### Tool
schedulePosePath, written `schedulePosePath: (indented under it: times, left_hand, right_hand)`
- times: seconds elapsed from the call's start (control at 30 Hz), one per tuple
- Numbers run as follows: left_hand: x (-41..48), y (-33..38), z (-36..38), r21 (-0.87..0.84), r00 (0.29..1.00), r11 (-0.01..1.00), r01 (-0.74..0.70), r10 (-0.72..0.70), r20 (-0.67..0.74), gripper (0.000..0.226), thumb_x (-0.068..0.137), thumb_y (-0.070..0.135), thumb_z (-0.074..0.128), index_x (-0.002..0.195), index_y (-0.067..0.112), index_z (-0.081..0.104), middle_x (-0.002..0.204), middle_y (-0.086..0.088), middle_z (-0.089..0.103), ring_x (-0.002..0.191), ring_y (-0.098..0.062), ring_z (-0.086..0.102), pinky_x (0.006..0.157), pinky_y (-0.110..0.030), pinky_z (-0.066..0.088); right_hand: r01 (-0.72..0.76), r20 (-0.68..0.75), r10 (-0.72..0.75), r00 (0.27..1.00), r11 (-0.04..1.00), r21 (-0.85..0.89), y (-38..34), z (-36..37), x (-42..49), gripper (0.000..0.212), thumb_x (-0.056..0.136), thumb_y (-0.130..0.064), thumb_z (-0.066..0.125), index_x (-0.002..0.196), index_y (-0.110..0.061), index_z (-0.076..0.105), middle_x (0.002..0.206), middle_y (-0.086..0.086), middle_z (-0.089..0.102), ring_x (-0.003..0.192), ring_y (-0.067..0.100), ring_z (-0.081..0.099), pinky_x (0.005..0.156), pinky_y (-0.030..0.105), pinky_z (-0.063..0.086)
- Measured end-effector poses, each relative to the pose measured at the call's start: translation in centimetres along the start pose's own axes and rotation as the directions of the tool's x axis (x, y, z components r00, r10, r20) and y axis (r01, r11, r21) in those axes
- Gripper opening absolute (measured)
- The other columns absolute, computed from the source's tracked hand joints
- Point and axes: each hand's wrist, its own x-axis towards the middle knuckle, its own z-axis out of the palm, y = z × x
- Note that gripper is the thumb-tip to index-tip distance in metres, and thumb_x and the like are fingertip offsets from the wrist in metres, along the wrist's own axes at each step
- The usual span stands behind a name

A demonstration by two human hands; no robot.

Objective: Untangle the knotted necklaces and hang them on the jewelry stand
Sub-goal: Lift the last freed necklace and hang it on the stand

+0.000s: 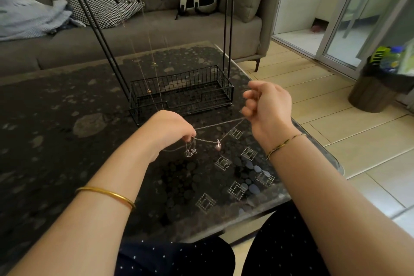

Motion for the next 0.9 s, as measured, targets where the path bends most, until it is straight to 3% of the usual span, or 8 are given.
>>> schedulePosePath:
  times: [0.1,0.17,0.23,0.3,0.5,0.6,0.7,0.9]
  left_hand:
    - [0.2,-0.6,0.0,-0.049,0.997,0.996,-0.074,0.073,-0.026,0.019,0.082,0.0,0.062,0.08,0.017,0.072,0.098,0.0,0.065,0.106,-0.018,0.054,0.099,-0.038,0.044]
    - [0.3,-0.8,-0.1,-0.061,0.991,0.99,-0.127,0.124,-0.043,0.021,0.083,0.003,0.065,0.081,0.023,0.069,0.094,0.005,0.063,0.101,-0.015,0.054,0.095,-0.037,0.044]
    - [0.4,-1.0,-0.2,-0.085,0.984,0.981,-0.176,0.173,-0.046,0.02,0.083,0.007,0.068,0.084,0.026,0.069,0.092,0.005,0.064,0.093,-0.013,0.056,0.081,-0.029,0.044]
    - [0.4,-1.1,-0.3,-0.125,0.976,0.969,-0.215,0.21,-0.053,0.018,0.084,0.008,0.069,0.086,0.027,0.069,0.089,0.004,0.066,0.084,-0.009,0.058,0.066,-0.023,0.038]
    - [0.3,-0.9,-0.5,-0.236,0.96,0.932,-0.275,0.253,-0.121,0.019,0.088,0.008,0.062,0.088,0.025,0.069,0.091,0.004,0.07,0.081,-0.005,0.063,0.057,-0.017,0.038]
    - [0.2,-1.0,-0.5,-0.284,0.965,0.923,-0.259,0.236,-0.113,0.019,0.091,0.005,0.057,0.092,0.021,0.068,0.091,0.003,0.072,0.082,-0.006,0.07,0.059,-0.02,0.043]
    - [0.2,-1.0,-0.5,-0.327,0.972,0.915,-0.235,0.223,-0.073,0.016,0.093,0.006,0.056,0.093,0.017,0.067,0.09,0.0,0.071,0.072,-0.006,0.071,0.059,-0.02,0.047]
    - [0.4,-0.8,-0.3,-0.269,0.975,0.938,-0.219,0.217,-0.04,0.011,0.09,0.01,0.061,0.091,0.017,0.069,0.08,0.002,0.067,0.061,-0.005,0.051,0.052,-0.02,0.04]
  right_hand:
    - [-0.017,0.15,0.082,0.985,0.919,-0.395,-0.2,0.6,-0.5,0.016,0.088,-0.002,0.047,0.089,-0.005,0.062,0.063,0.002,0.053,0.034,0.006,0.035,0.034,0.017,0.028]
    - [0.013,0.23,0.177,0.957,0.764,-0.645,-0.2,1.1,-1.0,0.022,0.089,-0.01,0.045,0.08,-0.009,0.065,0.063,0.001,0.058,0.046,0.01,0.044,0.046,0.022,0.034]
    - [0.136,0.29,0.141,0.947,0.641,-0.755,0.4,1.3,-1.2,0.034,0.09,-0.02,0.039,0.076,-0.014,0.069,0.062,-0.001,0.067,0.063,0.014,0.053,0.064,0.027,0.04]
    - [0.226,0.351,0.125,0.928,0.561,-0.796,0.9,1.2,-1.4,0.038,0.088,-0.027,0.036,0.077,-0.017,0.071,0.064,-0.001,0.071,0.075,0.015,0.06,0.076,0.032,0.044]
    - [0.41,0.478,0.079,0.875,0.405,-0.817,1.6,1.0,-1.2,0.02,0.082,-0.043,0.06,0.072,-0.027,0.066,0.057,-0.006,0.066,0.051,0.006,0.049,0.064,0.03,0.049]
    - [0.465,0.494,-0.047,0.868,0.428,-0.775,2.0,0.8,-0.9,0.017,0.083,-0.035,0.063,0.067,-0.03,0.064,0.065,-0.007,0.064,0.062,0.011,0.057,0.071,0.036,0.055]
    - [0.489,0.473,-0.16,0.867,0.454,-0.744,1.9,0.8,-0.7,0.015,0.085,-0.032,0.063,0.07,-0.029,0.064,0.068,-0.007,0.063,0.062,0.011,0.056,0.066,0.033,0.053]
    - [0.489,0.401,-0.28,0.872,0.522,-0.699,1.9,0.8,-0.5,0.01,0.087,-0.027,0.062,0.079,-0.023,0.068,0.063,-0.01,0.058,0.059,0.008,0.054,0.059,0.027,0.046]
